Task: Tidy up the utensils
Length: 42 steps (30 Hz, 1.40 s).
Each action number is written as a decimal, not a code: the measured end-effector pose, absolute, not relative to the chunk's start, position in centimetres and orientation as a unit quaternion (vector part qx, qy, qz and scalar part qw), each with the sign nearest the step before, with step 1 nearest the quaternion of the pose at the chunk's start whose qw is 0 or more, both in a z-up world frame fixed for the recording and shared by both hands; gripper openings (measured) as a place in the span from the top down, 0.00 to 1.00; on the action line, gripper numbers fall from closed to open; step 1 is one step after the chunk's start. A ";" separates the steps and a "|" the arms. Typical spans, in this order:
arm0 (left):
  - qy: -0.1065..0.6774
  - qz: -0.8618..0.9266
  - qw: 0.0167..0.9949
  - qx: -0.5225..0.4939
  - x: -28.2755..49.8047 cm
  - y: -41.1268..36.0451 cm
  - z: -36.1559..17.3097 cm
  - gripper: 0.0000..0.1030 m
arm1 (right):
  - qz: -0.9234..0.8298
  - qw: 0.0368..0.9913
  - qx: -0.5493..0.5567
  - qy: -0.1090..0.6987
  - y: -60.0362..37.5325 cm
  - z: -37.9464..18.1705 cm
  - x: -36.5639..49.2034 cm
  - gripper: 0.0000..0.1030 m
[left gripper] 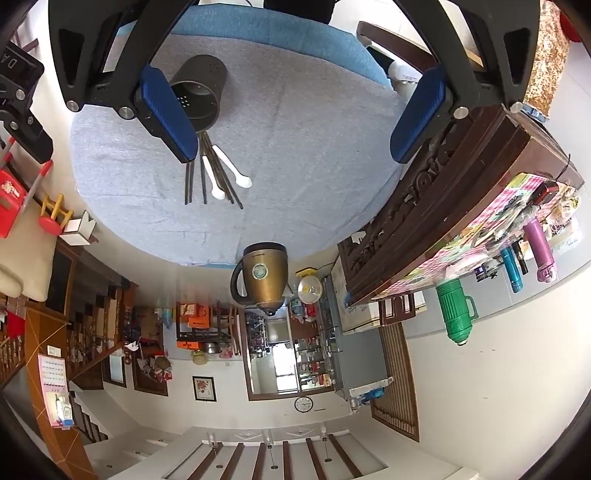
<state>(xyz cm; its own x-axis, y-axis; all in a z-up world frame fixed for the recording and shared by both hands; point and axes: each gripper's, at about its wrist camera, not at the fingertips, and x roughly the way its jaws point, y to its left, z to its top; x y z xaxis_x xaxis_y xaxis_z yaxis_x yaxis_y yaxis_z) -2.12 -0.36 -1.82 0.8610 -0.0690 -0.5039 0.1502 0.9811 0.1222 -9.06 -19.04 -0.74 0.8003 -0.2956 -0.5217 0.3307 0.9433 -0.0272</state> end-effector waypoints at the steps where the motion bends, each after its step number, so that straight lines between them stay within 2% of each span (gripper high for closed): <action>1: 0.256 -0.058 0.962 0.076 -2.3 -0.3 -1.9 0.00 | -0.166 0.948 0.033 0.270 -19.0 -0.8 -9.2 0.00; 11: 0.248 -0.053 0.965 0.058 -2.1 0.3 -2.6 0.00 | -0.169 0.946 0.036 0.274 -18.5 -1.4 -8.6 0.00; 22: 0.294 -0.061 0.951 0.070 -1.3 0.4 -3.5 0.00 | -0.165 0.942 0.042 0.289 -18.6 -1.7 -7.9 0.00; 42: 0.281 -0.051 0.954 0.094 -0.3 1.3 -3.9 0.00 | -0.165 0.938 0.038 0.301 -18.5 -2.0 -7.0 0.00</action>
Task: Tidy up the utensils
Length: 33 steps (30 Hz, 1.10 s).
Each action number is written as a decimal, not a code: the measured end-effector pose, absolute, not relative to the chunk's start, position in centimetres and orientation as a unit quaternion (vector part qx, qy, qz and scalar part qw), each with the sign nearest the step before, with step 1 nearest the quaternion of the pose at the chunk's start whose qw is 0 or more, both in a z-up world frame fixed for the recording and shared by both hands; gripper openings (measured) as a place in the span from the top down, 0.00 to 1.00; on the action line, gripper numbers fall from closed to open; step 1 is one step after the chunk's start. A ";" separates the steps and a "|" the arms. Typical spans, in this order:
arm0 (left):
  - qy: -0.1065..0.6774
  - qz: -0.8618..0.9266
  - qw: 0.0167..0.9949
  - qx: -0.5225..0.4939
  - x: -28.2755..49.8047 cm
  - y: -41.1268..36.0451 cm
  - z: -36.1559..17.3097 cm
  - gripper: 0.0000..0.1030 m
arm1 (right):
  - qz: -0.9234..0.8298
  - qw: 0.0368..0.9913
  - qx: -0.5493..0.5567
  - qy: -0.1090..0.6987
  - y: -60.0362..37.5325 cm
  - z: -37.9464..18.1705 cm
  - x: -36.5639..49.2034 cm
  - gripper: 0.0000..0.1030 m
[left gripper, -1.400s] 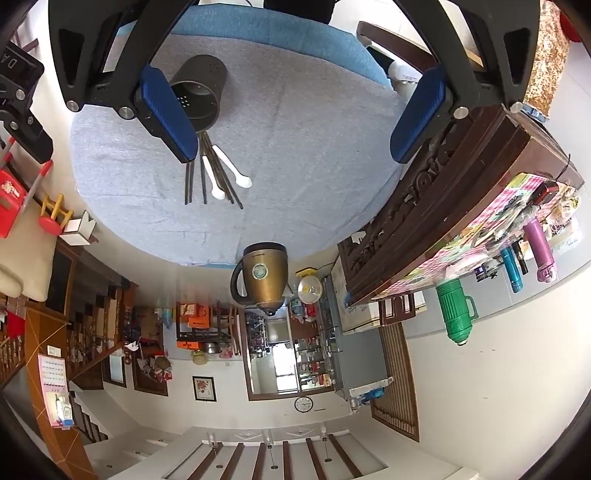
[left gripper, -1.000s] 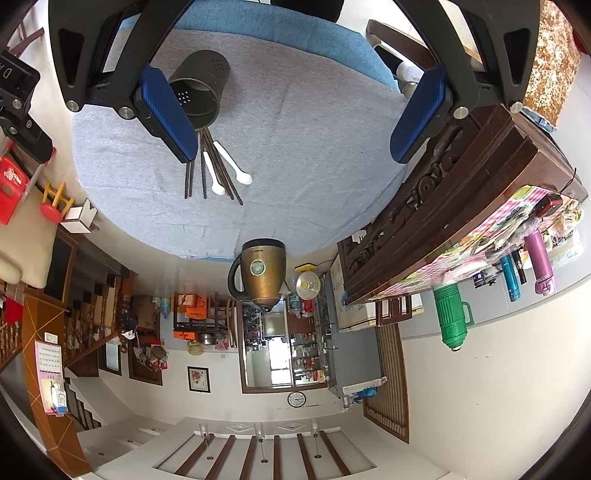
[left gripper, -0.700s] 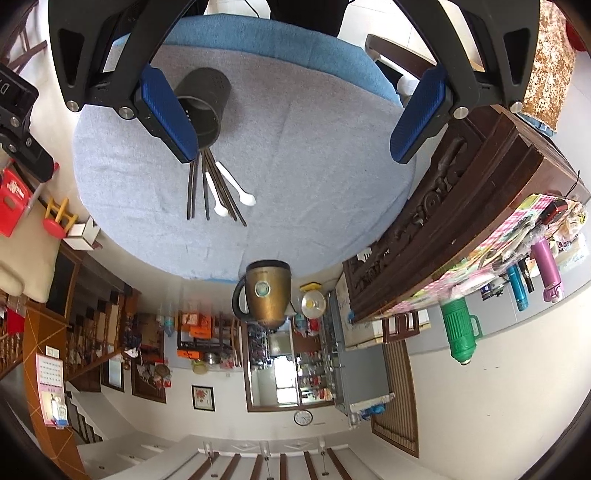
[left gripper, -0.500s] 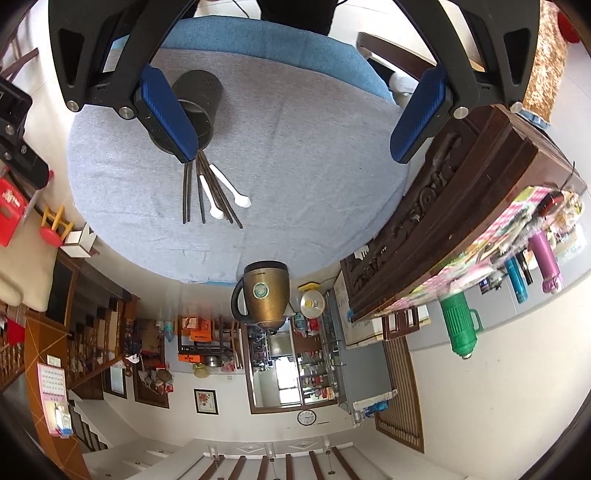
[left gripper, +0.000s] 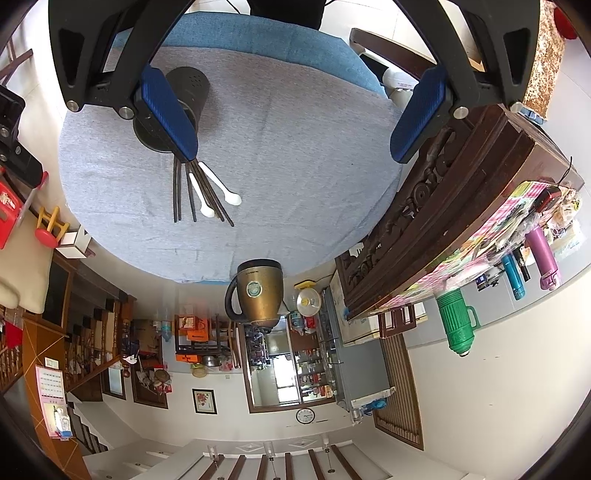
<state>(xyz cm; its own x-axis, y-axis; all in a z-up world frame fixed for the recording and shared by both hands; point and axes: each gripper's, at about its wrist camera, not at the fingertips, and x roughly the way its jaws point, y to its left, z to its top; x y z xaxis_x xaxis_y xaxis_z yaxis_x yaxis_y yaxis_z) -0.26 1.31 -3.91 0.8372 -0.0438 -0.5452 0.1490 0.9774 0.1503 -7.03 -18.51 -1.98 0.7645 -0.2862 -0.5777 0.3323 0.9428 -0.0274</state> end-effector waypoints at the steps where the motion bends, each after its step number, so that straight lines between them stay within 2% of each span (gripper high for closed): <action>1: 0.281 -0.050 0.954 0.094 -0.2 1.3 -3.9 0.00 | -0.165 0.939 0.037 0.299 -18.5 -2.0 -6.9 0.00; 9: 0.287 -0.052 0.952 0.098 1.6 1.4 -4.5 0.00 | -0.165 0.933 0.031 0.319 -18.8 -2.7 -5.4 0.00; 14: 0.310 -0.066 0.944 0.090 4.5 1.7 -5.2 0.00 | -0.146 0.926 0.076 0.340 -21.2 -3.9 -3.2 0.00; 23: 0.386 -0.099 0.914 0.075 14.3 0.5 -8.6 0.00 | -0.089 0.896 0.161 0.403 -27.2 -8.2 6.2 0.00; 25: 0.412 -0.103 0.903 0.069 17.4 -0.2 -9.8 0.00 | -0.072 0.886 0.182 0.420 -28.4 -9.7 9.2 0.05; 28: 0.449 -0.112 0.885 0.049 21.1 -1.0 -11.7 0.01 | -0.043 0.867 0.225 0.443 -29.8 -11.7 13.6 0.23; 30: 0.477 -0.115 0.871 0.033 24.0 -1.6 -13.2 0.12 | -0.037 0.849 0.248 0.464 -30.7 -13.5 16.7 0.46; 32: 0.499 -0.123 0.858 0.018 26.2 -2.1 -14.2 0.31 | -0.029 0.833 0.260 0.488 -31.4 -15.4 19.8 0.53; 33: 0.508 -0.126 0.852 0.011 27.2 -2.3 -14.6 0.33 | -0.028 0.827 0.265 0.495 -31.6 -16.0 20.8 0.56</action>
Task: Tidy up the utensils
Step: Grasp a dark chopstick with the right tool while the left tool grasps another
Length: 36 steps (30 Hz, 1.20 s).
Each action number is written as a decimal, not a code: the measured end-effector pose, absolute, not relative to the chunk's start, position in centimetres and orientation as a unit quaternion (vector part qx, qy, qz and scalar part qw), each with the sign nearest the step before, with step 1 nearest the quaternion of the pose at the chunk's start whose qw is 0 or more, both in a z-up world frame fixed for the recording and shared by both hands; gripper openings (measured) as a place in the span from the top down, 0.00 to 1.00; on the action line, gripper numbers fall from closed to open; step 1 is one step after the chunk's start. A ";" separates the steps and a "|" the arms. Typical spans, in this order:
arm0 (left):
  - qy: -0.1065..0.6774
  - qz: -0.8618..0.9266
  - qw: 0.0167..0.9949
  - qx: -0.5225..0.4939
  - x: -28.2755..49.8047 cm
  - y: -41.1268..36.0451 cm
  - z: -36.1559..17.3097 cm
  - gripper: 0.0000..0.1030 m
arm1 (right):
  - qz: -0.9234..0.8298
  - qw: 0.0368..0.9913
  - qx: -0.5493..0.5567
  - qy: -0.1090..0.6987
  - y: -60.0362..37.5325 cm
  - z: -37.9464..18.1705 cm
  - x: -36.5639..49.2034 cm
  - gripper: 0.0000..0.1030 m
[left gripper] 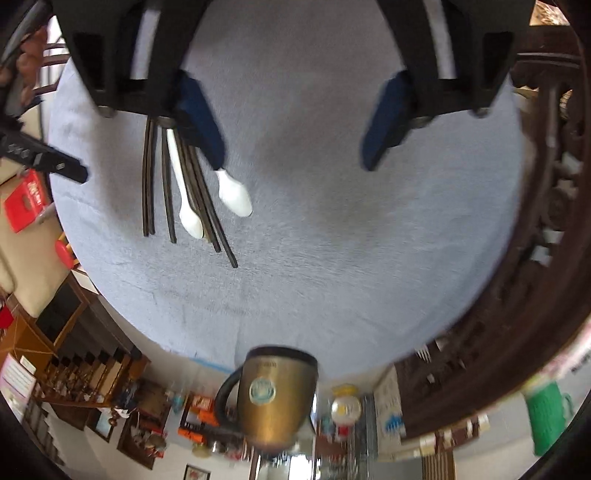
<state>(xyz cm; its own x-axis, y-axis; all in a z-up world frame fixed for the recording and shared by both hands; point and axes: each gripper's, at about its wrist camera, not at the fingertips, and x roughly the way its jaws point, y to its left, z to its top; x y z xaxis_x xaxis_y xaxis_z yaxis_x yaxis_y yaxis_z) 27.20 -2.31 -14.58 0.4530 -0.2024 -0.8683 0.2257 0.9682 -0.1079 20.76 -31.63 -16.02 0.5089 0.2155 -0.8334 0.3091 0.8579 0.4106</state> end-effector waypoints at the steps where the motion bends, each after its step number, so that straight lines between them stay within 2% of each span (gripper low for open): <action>1: 0.517 -0.124 0.847 0.004 28.3 -2.6 -15.1 0.34 | -0.029 0.822 0.270 0.501 -31.8 -16.8 21.9 0.58; 3: 0.533 -0.127 0.837 -0.007 30.7 -3.6 -16.0 0.34 | -0.023 0.808 0.288 0.513 -32.3 -18.3 23.9 0.65; 10: 0.578 -0.130 0.805 -0.020 36.5 -8.0 -18.8 0.34 | -0.026 0.783 0.334 0.524 -33.5 -21.2 28.1 0.73; 15: 0.601 -0.118 0.791 -0.023 39.8 -10.5 -20.9 0.34 | -0.041 0.781 0.319 0.535 -33.3 -22.0 30.2 0.80; 20: 0.620 -0.112 0.776 -0.031 41.2 -11.6 -22.6 0.50 | -0.064 0.780 0.299 0.546 -33.3 -23.0 31.7 0.86; 25: 0.613 -0.104 0.783 -0.010 41.6 -12.6 -22.9 0.56 | -0.081 0.795 0.205 0.565 -31.2 -22.2 33.0 0.86; 28: 0.612 -0.096 0.785 0.010 41.4 -13.2 -22.9 0.56 | -0.087 0.797 0.140 0.581 -29.5 -21.8 33.7 0.86; 34: 0.600 -0.088 0.794 0.046 40.9 -15.3 -23.6 0.52 | -0.099 0.791 0.105 0.595 -28.0 -22.3 36.1 0.83; 35: 0.595 -0.084 0.798 0.052 40.7 -15.3 -23.6 0.58 | -0.099 0.796 0.094 0.590 -27.7 -22.3 36.3 0.85; 36: 0.590 -0.081 0.801 0.056 40.7 -15.5 -23.7 0.61 | -0.098 0.798 0.096 0.587 -27.8 -22.3 36.3 0.91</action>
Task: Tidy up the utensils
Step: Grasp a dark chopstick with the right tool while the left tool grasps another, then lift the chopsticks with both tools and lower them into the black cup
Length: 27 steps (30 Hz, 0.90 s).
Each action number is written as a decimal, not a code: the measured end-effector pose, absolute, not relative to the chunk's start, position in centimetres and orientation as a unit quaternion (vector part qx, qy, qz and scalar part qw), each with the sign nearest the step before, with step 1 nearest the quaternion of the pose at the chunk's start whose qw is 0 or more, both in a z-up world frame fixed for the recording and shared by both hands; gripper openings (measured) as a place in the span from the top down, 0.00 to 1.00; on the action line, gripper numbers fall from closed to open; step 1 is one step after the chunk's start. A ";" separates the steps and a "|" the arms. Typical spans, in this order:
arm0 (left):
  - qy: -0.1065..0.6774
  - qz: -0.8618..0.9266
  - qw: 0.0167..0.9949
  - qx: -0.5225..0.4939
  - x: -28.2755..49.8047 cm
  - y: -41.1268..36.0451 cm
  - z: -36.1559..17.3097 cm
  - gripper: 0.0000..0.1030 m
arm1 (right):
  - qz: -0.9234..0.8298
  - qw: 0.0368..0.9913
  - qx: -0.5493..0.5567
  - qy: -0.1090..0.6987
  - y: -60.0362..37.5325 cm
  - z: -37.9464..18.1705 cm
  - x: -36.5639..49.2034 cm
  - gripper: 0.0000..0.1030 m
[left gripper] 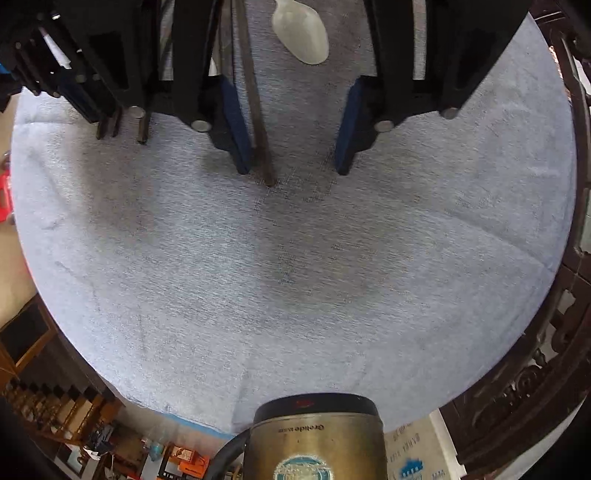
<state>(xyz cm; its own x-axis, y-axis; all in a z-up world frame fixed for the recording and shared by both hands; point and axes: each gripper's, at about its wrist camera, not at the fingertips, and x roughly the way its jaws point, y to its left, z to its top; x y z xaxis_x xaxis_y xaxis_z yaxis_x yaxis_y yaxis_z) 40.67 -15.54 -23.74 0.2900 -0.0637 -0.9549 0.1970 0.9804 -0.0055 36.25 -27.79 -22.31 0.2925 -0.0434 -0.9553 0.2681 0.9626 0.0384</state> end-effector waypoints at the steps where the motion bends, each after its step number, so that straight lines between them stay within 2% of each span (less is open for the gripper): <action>1: 0.588 -0.083 0.802 0.056 40.5 -15.4 -23.5 0.66 | -0.097 0.799 0.102 0.585 -28.0 -22.4 36.2 0.91; 4: 0.590 -0.087 0.801 0.050 40.1 -15.0 -23.3 0.89 | -0.081 0.800 0.143 0.576 -29.5 -22.3 35.6 0.93; 5: 0.593 -0.091 0.799 0.043 39.7 -14.6 -23.1 0.91 | -0.073 0.799 0.164 0.574 -30.1 -22.3 35.4 0.93; 17: 0.588 -0.128 0.799 0.007 36.5 -11.9 -22.3 0.95 | -0.031 0.801 0.293 0.521 -34.5 -21.7 31.8 0.93; 27: 0.526 -0.178 0.831 -0.022 29.5 -8.2 -14.3 0.95 | -0.015 0.849 0.298 0.436 -34.9 -15.3 24.1 0.93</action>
